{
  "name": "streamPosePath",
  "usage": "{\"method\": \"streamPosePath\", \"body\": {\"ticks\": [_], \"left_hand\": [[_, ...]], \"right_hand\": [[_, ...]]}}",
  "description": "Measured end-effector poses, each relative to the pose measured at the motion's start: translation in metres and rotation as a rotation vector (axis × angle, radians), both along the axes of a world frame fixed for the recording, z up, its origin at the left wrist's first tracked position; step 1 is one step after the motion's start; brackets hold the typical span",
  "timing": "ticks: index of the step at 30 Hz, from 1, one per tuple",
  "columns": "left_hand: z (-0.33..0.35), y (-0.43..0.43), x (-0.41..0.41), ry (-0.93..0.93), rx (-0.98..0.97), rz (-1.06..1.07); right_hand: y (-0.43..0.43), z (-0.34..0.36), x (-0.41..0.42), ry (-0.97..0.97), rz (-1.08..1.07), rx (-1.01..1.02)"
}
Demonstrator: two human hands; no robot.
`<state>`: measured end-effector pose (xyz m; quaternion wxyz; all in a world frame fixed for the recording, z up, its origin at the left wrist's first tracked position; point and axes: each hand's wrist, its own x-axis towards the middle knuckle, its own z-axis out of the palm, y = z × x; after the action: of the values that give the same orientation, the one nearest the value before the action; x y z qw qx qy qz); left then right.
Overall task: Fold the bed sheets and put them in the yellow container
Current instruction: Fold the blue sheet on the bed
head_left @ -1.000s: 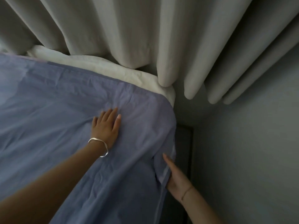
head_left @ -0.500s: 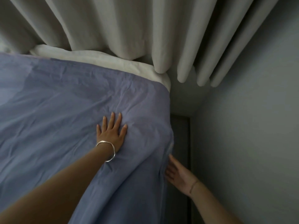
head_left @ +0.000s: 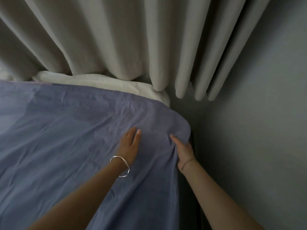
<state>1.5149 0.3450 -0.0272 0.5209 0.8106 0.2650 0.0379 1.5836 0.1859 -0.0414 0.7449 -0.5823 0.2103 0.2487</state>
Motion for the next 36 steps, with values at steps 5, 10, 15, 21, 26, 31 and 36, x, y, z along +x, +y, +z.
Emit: {"method": "streamPosePath", "body": {"ticks": [5,10,15,21,26,31,36], "left_hand": [[0.030,0.001,0.044,-0.038,-0.531,0.105],[0.016,0.022,0.070,0.143,-0.278,0.099],[-0.011,0.027,0.081,-0.002,-0.099,0.086],[-0.024,0.026,0.089,-0.041,-0.152,0.179],[-0.029,0.023,0.092,-0.070,-0.209,0.253],[-0.026,0.023,0.094,-0.035,-0.167,0.298],[-0.007,0.017,0.102,-0.033,-0.262,0.415]], "right_hand": [[0.039,0.001,-0.003,-0.794,0.504,-0.562],[0.025,0.010,0.017,-0.370,0.938,0.016],[0.012,-0.021,0.054,-0.156,0.422,0.031],[0.004,-0.060,0.062,0.464,0.260,0.179],[-0.006,-0.065,0.078,0.466,0.145,0.393],[-0.019,-0.049,0.099,0.194,0.196,0.295],[-0.011,0.002,0.128,-0.148,0.203,0.173]]}}
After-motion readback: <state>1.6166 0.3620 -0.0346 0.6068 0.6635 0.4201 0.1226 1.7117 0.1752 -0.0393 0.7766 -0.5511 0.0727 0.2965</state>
